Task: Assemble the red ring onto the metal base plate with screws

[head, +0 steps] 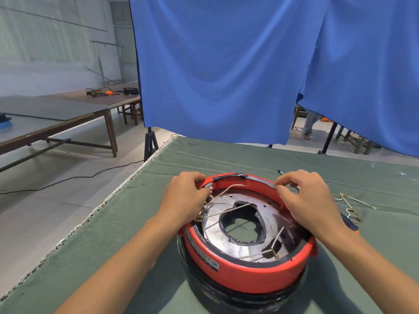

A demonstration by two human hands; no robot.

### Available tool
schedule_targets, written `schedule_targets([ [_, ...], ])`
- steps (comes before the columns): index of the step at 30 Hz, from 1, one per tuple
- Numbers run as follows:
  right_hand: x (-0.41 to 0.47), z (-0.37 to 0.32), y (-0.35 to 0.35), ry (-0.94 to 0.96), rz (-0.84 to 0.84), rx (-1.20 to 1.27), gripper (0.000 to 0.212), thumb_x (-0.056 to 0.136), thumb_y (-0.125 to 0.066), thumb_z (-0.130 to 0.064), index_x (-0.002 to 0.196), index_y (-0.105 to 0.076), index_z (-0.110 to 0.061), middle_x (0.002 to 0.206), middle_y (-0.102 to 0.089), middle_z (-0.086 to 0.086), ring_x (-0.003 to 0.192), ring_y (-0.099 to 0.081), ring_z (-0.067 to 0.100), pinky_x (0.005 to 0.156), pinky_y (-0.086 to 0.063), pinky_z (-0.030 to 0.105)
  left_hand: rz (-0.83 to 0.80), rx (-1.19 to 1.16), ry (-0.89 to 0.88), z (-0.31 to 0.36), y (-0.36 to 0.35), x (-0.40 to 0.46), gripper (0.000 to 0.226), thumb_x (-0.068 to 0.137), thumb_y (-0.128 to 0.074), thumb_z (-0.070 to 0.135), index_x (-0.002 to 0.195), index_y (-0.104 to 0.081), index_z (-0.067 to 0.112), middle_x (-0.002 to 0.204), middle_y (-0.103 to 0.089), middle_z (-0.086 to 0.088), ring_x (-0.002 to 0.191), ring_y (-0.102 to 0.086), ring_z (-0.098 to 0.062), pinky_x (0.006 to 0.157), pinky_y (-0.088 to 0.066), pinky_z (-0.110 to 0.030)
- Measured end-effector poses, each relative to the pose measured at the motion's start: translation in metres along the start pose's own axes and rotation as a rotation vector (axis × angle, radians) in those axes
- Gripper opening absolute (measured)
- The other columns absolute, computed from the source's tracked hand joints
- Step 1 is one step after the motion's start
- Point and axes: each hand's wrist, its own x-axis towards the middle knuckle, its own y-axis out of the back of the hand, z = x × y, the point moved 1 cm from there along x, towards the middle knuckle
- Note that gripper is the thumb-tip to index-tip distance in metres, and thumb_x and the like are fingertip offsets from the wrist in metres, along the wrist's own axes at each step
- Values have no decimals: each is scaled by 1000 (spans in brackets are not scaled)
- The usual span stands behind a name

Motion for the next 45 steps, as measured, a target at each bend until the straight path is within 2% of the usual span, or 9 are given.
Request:
schedule_targets([
  [3,-7,17,-4,-170,-53,92,19,82,-63,-12,97,-67,-23,99,-60,-5,96,-54,19,85,-41,31,24,77,-17,5,-1,-4,21,88,-59,24,103,-71,20,98,-72,0,98,-63,-26,86,-50,-40],
  [7,-14,21,-8,-416,-152,468,12,83,-64,-10,83,-70,-20,79,-68,-4,76,-61,15,65,-42,24,50,326,-23,14,-1,-9,26,90,-52,33,108,-66,20,107,-69,-2,101,-61,-27,83,-50,-37],
  [10,-15,22,-4,-411,-149,501,18,86,-64,-18,70,-67,-26,71,-66,-8,66,-56,6,57,-40,14,-7,505,-14,25,-6,-10,29,91,-47,37,104,-61,16,108,-63,-6,101,-54,-28,79,-44,-36],
  [14,-20,27,0,-410,-179,538,33,87,-58,-25,57,-64,-14,57,-60,-8,62,-52,13,62,-41,27,-128,513,-117,48,-23,-5,40,90,-49,40,124,-53,20,128,-52,-3,121,-42,-26,97,-39,-38],
  [19,-17,39,5,-411,-342,676,29,90,-52,-21,77,-76,-12,77,-73,2,73,-66,13,71,-53,36,-285,587,-372,66,-52,-3,63,90,-47,51,147,-27,30,155,-25,6,142,-20,-17,114,-20,-33],
  [23,-6,54,6,-437,-319,676,26,89,-53,-11,71,-72,-14,73,-72,1,60,-64,11,52,-47,22,-296,639,-440,53,-54,-3,66,92,-41,57,150,-13,39,157,-15,12,145,-12,-11,117,-11,-31],
  [30,7,95,21,-421,-64,325,22,79,-58,-13,65,-68,-27,70,-71,-5,74,-65,21,69,-51,32,-163,531,-467,52,-52,6,47,96,-45,34,141,-34,40,144,-36,24,134,-29,-5,103,-21,-26],
  [37,6,121,21,-465,-145,-153,29,92,-47,-20,114,-65,-22,122,-59,6,120,-42,28,88,-42,37,-160,564,-479,55,-57,3,55,90,-48,33,142,-34,37,146,-35,22,134,-29,-7,100,-23,-29],
  [45,3,127,21,-533,-232,-95,24,89,-44,-18,88,-68,-13,88,-67,13,82,-59,32,62,-43,29,-194,463,-549,67,-66,-1,52,86,-52,34,137,-42,37,142,-42,21,132,-33,-7,99,-22,-29],
])
